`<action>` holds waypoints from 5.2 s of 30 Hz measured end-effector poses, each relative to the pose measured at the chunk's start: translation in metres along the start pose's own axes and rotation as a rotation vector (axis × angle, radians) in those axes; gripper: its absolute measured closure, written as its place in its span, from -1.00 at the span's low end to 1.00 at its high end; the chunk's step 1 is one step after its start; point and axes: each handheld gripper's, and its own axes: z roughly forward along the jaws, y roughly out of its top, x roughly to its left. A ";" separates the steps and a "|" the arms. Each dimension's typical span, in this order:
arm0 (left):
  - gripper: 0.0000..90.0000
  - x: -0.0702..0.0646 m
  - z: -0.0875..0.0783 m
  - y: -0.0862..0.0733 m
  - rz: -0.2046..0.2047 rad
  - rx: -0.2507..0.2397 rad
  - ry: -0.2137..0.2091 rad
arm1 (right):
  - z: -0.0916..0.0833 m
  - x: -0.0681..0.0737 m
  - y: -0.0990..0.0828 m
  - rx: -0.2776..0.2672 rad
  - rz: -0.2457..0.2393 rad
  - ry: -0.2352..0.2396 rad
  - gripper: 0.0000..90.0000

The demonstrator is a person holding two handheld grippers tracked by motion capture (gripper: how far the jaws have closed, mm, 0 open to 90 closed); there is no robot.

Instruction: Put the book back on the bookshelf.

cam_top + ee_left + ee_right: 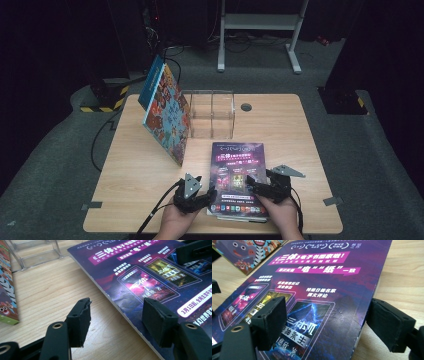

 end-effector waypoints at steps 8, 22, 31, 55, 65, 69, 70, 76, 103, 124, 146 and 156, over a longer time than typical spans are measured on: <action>-0.13 0.002 0.002 -0.002 -0.001 0.009 -0.002 | -0.016 0.009 0.001 -0.037 -0.102 -0.075 0.06; -0.07 0.011 0.002 -0.007 -0.004 0.045 0.058 | -0.034 0.027 -0.010 -0.048 -0.156 -0.047 0.30; -0.06 0.011 0.008 -0.009 -0.005 0.061 0.070 | -0.038 0.026 -0.015 -0.044 -0.130 -0.024 0.24; -0.03 0.014 0.014 -0.010 -0.015 0.060 0.085 | -0.021 0.005 0.001 -0.056 -0.047 -0.005 0.32; 0.01 0.015 0.015 -0.011 -0.016 0.085 0.101 | -0.037 0.012 -0.005 -0.058 -0.054 0.029 0.35; 0.03 0.015 0.016 -0.011 -0.022 0.087 0.104 | -0.040 0.014 -0.007 -0.062 -0.052 0.029 0.35; 0.03 0.015 0.016 -0.011 -0.022 0.090 0.104 | -0.041 0.014 -0.007 -0.061 -0.049 0.029 0.35; 0.04 0.017 0.016 -0.011 -0.027 0.097 0.102 | -0.045 0.014 -0.005 -0.055 -0.053 0.051 0.35; 0.03 0.026 0.005 -0.009 -0.064 0.051 0.103 | -0.051 0.026 0.001 -0.106 -0.006 0.062 0.51; 0.00 0.028 -0.008 -0.002 -0.068 0.008 0.082 | -0.039 0.061 0.028 -0.128 -0.078 0.034 0.87; 0.00 0.031 -0.014 0.002 -0.064 -0.013 0.090 | -0.057 0.074 0.044 -0.335 -0.142 0.023 0.88; 0.00 0.035 -0.017 0.003 -0.065 -0.017 0.097 | -0.057 0.080 0.057 -0.420 -0.138 0.031 0.88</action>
